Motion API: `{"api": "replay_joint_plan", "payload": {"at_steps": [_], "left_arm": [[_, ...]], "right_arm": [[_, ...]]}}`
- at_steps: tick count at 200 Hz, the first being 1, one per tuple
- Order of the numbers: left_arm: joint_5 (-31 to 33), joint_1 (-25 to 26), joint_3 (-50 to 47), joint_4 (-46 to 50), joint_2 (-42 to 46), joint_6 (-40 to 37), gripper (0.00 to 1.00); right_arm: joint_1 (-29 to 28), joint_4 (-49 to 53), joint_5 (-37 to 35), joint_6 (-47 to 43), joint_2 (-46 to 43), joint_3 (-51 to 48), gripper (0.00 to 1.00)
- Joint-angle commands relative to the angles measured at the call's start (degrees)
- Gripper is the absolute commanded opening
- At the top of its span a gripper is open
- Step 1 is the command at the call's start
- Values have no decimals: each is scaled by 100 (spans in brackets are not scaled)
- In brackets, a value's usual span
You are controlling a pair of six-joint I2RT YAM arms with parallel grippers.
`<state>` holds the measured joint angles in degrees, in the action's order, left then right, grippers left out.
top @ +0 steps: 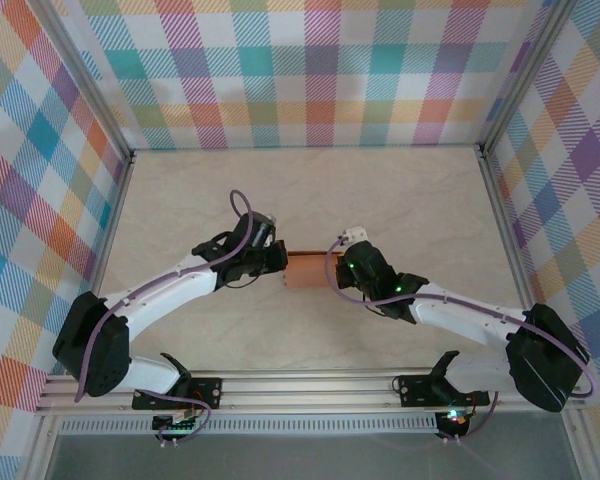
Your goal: Fold the paper box
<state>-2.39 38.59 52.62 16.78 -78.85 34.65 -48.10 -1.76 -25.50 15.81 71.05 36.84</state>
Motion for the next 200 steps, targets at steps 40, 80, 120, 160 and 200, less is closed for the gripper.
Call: {"api": "replay_joint_plan", "payload": {"at_steps": [40, 80, 120, 160, 200], "left_arm": [[274, 327, -835, -758, 158, -238, 0], [597, 465, -802, -465, 224, -513, 0], [753, 483, -703, -165, 330, -681, 0], [864, 475, -733, 144, 419, -1141, 0], [1128, 478, -531, 569, 448, -1534, 0]], "right_arm": [[-151, -460, 317, -86, -82, -742, 0], [-156, -454, 314, -109, -102, -756, 0], [-167, -279, 469, 8, -167, -582, 0], [-165, 384, 392, 199, -153, -201, 0], [-167, 438, 335, 265, -109, -186, 0]]}}
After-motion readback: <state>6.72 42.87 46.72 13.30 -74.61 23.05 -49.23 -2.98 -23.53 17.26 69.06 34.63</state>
